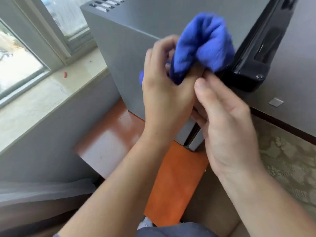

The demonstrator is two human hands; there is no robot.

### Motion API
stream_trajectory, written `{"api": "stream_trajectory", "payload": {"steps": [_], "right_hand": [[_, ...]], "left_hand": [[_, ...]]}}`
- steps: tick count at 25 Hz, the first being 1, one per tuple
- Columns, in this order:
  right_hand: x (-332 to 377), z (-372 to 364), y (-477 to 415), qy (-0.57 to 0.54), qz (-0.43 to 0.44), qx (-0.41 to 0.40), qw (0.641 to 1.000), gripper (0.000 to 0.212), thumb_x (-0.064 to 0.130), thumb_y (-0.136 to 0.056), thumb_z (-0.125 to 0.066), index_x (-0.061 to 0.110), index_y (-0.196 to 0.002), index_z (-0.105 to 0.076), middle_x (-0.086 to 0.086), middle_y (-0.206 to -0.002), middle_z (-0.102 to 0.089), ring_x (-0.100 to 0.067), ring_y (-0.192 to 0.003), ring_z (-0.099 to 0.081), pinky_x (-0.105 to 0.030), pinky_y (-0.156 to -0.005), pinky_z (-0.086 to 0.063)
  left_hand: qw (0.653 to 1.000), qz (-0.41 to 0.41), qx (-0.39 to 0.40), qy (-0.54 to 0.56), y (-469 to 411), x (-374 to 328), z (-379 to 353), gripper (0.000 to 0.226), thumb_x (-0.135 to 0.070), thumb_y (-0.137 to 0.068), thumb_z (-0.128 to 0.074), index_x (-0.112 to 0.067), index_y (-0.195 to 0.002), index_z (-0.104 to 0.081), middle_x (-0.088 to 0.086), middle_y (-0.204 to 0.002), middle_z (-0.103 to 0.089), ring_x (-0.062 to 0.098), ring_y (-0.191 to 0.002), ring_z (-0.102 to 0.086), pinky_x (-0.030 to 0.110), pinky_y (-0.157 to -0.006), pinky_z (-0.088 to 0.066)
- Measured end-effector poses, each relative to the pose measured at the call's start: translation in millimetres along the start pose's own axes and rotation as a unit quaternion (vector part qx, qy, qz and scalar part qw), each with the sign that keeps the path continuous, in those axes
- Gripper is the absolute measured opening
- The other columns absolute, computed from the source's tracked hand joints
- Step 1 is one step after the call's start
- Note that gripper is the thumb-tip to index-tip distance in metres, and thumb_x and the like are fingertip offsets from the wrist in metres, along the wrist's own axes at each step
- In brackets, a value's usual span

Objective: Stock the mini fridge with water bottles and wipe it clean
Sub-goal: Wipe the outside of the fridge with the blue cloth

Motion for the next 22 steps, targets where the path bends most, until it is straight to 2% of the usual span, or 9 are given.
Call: {"api": "stream_trajectory", "payload": {"steps": [3,6,8,10,12,14,16,20,22], "right_hand": [[1.0,4.5,-0.8,0.019,0.019,-0.004,1.000,0.038,0.019,-0.103,-0.054,0.020,-0.141,-0.060,-0.004,-0.128,-0.072,-0.020,-0.127,-0.063,-0.050,-0.111,-0.045],[-36.7,26.5,10.4,0.034,-0.039,-0.086,0.995,0.024,0.028,-0.096,-0.059,0.028,-0.112,-0.076,-0.018,-0.111,-0.072,-0.025,-0.115,-0.068,-0.049,-0.101,-0.051],[-72.1,40.0,18.1,0.021,-0.116,-0.131,0.984,0.020,0.026,-0.093,-0.060,0.026,-0.098,-0.080,-0.016,-0.110,-0.075,-0.023,-0.112,-0.070,-0.049,-0.098,-0.053],[-106.0,49.9,21.6,0.016,-0.176,-0.151,0.973,0.024,0.018,-0.097,-0.061,0.027,-0.087,-0.081,-0.006,-0.100,-0.079,-0.013,-0.100,-0.071,-0.045,-0.094,-0.054],[-139.7,59.9,22.2,0.032,-0.217,-0.162,0.962,0.024,0.018,-0.095,-0.062,0.027,-0.080,-0.079,0.000,-0.090,-0.076,-0.010,-0.091,-0.067,-0.043,-0.093,-0.054],[-171.8,64.9,22.8,0.029,-0.261,-0.168,0.950,0.015,0.027,-0.085,-0.064,0.024,-0.084,-0.079,-0.007,-0.093,-0.076,-0.012,-0.092,-0.065,-0.047,-0.098,-0.054],[-205.0,71.0,21.8,0.023,-0.298,-0.173,0.938,0.023,0.031,-0.081,-0.063,0.021,-0.092,-0.079,-0.012,-0.106,-0.076,-0.016,-0.100,-0.068,-0.049,-0.101,-0.054],[-265.4,78.7,23.2,-0.063,-0.386,-0.177,0.903,0.027,0.010,-0.097,-0.054,0.018,-0.112,-0.075,-0.005,-0.114,-0.077,-0.011,-0.098,-0.072,-0.036,-0.088,-0.055],[-286.8,85.8,23.5,-0.077,-0.415,-0.181,0.888,0.031,0.007,-0.100,-0.051,0.017,-0.120,-0.072,-0.005,-0.121,-0.075,-0.011,-0.105,-0.070,-0.037,-0.094,-0.052]], "left_hand": [[0.998,-0.053,0.018,-0.026,-5.7,-15.5,-3.4,0.031,-0.022,-0.086,-0.078,-0.022,-0.111,-0.059,0.005,-0.103,-0.067,0.021,-0.082,-0.064,0.041,-0.077,-0.055],[0.994,-0.086,0.046,-0.057,20.8,15.5,-5.3,0.039,-0.004,-0.079,-0.077,-0.024,-0.105,-0.056,-0.010,-0.102,-0.058,0.020,-0.085,-0.059,0.031,-0.077,-0.050],[0.992,-0.044,0.062,-0.097,44.2,55.6,-6.2,0.048,0.004,-0.074,-0.074,-0.028,-0.104,-0.054,-0.014,-0.100,-0.053,0.016,-0.087,-0.056,0.028,-0.077,-0.048],[0.991,0.036,0.069,-0.113,63.7,97.2,-6.3,0.051,0.004,-0.073,-0.072,-0.033,-0.102,-0.052,-0.008,-0.101,-0.055,0.007,-0.091,-0.054,0.028,-0.077,-0.049],[0.986,0.079,0.072,-0.124,78.6,131.7,-7.0,0.050,0.004,-0.071,-0.071,-0.032,-0.101,-0.053,-0.005,-0.104,-0.057,0.001,-0.095,-0.053,0.020,-0.080,-0.045],[0.982,0.113,0.075,-0.132,89.6,160.5,-6.5,0.049,0.007,-0.071,-0.069,-0.030,-0.099,-0.052,-0.003,-0.104,-0.057,-0.004,-0.095,-0.051,0.011,-0.081,-0.038],[0.977,0.138,0.082,-0.139,99.3,191.4,-6.9,0.048,0.008,-0.072,-0.067,-0.028,-0.098,-0.051,-0.002,-0.104,-0.056,-0.007,-0.094,-0.050,0.007,-0.079,-0.036],[0.954,0.217,0.136,-0.158,128.4,259.4,-8.8,0.039,0.000,-0.077,-0.066,-0.030,-0.098,-0.053,-0.006,-0.106,-0.055,0.007,-0.092,-0.055,0.022,-0.075,-0.045],[0.945,0.239,0.154,-0.162,139.3,284.3,-10.6,0.037,-0.001,-0.077,-0.066,-0.029,-0.096,-0.052,-0.004,-0.104,-0.055,0.003,-0.092,-0.053,0.020,-0.075,-0.045]]}}
Point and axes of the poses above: each hand's wrist, its own y-axis away from the middle knuckle, its own z-axis out of the back of the hand, x = y × z, the point moved 4 cm from there along -y, towards the middle knuckle
